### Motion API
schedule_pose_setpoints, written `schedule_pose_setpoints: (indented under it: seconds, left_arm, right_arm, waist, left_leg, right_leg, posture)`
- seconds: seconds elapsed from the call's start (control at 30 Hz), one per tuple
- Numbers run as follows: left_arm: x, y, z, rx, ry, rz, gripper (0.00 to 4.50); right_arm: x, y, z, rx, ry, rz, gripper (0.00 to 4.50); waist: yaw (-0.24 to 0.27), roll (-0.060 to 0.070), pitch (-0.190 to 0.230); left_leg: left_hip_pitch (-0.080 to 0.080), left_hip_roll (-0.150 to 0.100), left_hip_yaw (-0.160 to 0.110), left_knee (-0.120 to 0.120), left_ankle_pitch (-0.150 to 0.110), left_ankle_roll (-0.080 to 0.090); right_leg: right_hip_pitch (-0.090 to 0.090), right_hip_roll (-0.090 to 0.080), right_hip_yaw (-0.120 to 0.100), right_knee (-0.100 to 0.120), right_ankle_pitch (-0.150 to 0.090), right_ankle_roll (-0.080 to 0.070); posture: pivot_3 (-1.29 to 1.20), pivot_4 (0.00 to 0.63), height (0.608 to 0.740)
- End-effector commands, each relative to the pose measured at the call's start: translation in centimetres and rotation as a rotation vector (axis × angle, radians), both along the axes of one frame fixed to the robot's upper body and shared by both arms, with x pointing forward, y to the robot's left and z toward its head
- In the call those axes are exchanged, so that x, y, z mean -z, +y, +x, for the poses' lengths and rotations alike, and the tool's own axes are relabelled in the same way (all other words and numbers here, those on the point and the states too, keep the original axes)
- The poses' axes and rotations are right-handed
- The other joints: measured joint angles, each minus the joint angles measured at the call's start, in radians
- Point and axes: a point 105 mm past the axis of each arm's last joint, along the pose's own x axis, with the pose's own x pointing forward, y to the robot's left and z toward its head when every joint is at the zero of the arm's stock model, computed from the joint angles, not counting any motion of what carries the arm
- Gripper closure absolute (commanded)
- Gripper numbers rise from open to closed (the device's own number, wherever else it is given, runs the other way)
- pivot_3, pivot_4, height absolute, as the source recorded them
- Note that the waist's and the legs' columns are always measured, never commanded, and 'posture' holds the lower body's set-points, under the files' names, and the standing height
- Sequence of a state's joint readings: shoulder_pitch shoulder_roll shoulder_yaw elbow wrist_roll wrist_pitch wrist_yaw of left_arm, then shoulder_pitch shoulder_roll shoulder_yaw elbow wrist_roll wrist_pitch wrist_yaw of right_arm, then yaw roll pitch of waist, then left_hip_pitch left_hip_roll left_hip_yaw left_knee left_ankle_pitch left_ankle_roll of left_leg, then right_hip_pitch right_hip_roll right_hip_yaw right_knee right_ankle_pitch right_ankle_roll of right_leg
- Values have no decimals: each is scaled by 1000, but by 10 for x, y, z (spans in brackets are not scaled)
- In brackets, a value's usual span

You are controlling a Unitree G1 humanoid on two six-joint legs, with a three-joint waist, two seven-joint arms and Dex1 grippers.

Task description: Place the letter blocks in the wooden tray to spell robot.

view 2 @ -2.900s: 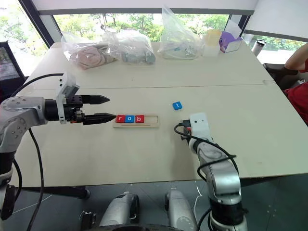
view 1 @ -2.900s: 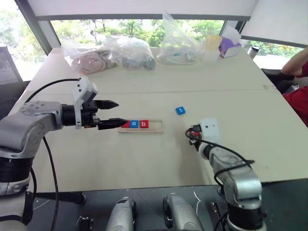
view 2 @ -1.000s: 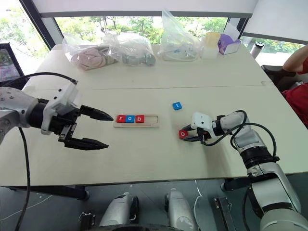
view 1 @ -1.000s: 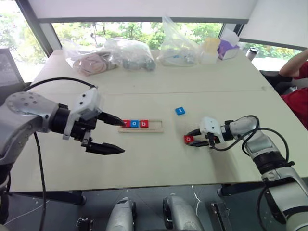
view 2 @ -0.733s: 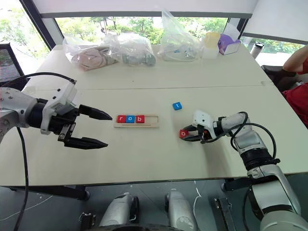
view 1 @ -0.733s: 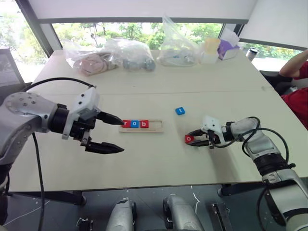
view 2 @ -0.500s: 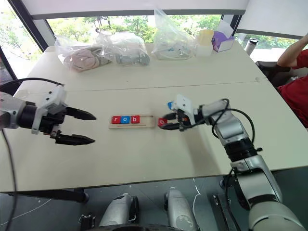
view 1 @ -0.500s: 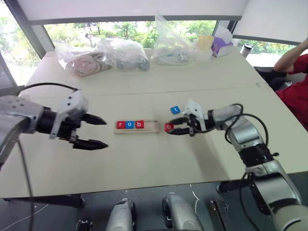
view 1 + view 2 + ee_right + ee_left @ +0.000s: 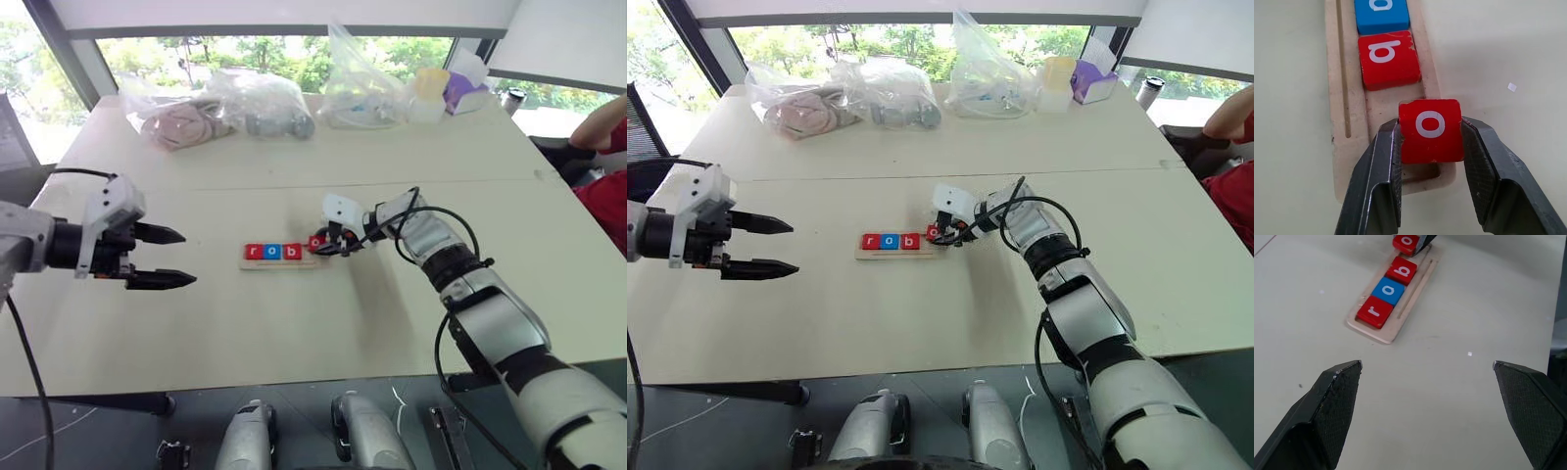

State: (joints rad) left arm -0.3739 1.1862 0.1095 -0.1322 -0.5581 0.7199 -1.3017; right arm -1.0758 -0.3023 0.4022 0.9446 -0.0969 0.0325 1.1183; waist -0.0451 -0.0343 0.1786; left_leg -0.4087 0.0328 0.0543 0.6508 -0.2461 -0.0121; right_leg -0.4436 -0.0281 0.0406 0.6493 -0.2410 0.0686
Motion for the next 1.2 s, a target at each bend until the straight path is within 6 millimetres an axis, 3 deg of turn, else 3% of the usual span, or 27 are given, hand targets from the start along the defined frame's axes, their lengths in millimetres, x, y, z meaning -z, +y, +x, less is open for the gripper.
schedule_pose_setpoints:
  seconds: [0.03, 0.57, 0.77, 1.2]
  left_arm:
    - [-11, -4, -3, 1, -49, -13, 0]
    - [-6, -7, -2, -16, -49, -29, 0]
    - [-5, -8, -2, -17, -46, -35, 0]
    - [-3, -13, 3, -12, -50, -48, 0]
  right_arm:
    - [-5, 1, 1, -22, -8, 4, 3354]
    - [-6, 5, -3, -64, 16, 8, 3354]
    - [-18, 5, -1, -65, -22, 24, 3354]
    - [-7, 9, -13, -90, 9, 7, 3354]
  waist:
    - [0, 0, 0]
    - [-1, 0, 0]
    - [-1, 0, 0]
    - [-1, 0, 0]
  left_leg:
    - [0, 0, 0, 0, 0, 0]
    - [1, 0, -1, 0, 0, 0]
    - [1, 0, -1, 0, 0, 0]
    - [1, 0, -1, 0, 0, 0]
  right_leg:
    - [0, 1, 0, 1, 0, 0]
    - [0, 1, 0, 2, 0, 0]
    - [0, 1, 0, 2, 0, 0]
    - [0, 1, 0, 2, 0, 0]
  posture:
    - [0, 150, 740]
    - [0, 150, 740]
    - [0, 150, 740]
    - [0, 150, 740]
